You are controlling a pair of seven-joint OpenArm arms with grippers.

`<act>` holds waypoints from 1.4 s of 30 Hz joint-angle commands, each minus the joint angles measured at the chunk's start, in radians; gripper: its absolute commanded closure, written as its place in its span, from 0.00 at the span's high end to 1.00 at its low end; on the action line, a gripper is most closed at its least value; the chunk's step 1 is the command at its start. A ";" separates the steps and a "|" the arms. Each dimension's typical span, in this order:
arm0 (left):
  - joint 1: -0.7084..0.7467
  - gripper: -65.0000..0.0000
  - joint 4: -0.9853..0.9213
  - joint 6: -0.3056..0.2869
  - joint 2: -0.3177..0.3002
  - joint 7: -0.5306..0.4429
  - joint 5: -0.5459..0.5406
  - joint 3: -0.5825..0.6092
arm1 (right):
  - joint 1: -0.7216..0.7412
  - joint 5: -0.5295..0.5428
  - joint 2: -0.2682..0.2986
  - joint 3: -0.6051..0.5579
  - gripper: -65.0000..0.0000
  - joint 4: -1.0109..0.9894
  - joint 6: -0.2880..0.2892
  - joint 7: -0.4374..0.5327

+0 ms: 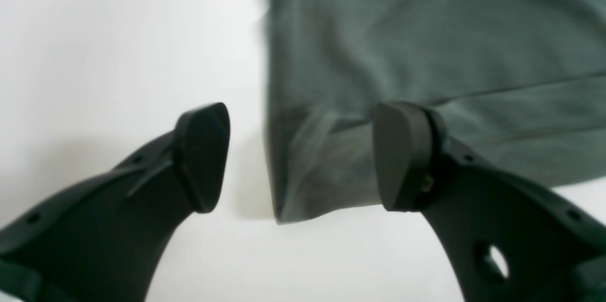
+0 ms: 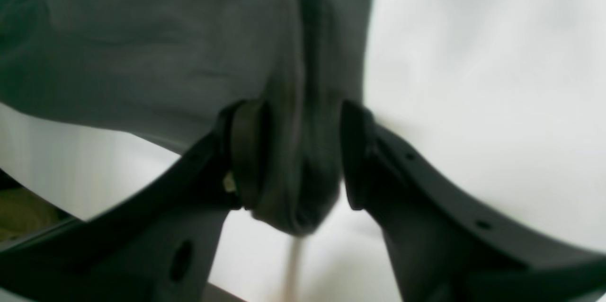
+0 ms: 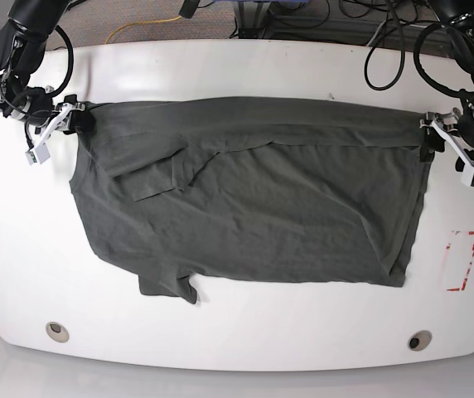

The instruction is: Fold the T-shirt properly

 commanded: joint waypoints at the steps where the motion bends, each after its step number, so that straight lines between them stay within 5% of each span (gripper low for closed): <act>1: -0.013 0.69 -0.007 0.007 -0.023 -0.013 -0.023 -0.008 | 0.008 0.020 0.018 0.007 0.37 0.058 0.002 0.015; 21: -0.140 0.68 -0.295 0.007 -0.029 -0.042 0.110 0.121 | 0.006 0.017 -0.011 0.005 0.37 0.063 0.002 0.015; 32: -0.145 0.10 -0.392 0.004 -0.029 -0.103 0.143 0.115 | 0.017 0.013 -0.027 0.002 0.37 0.015 0.002 0.038; 42: -0.142 0.00 -0.386 0.003 -0.026 -0.103 0.135 0.095 | 0.118 0.014 -0.025 -0.003 0.38 0.012 0.002 0.037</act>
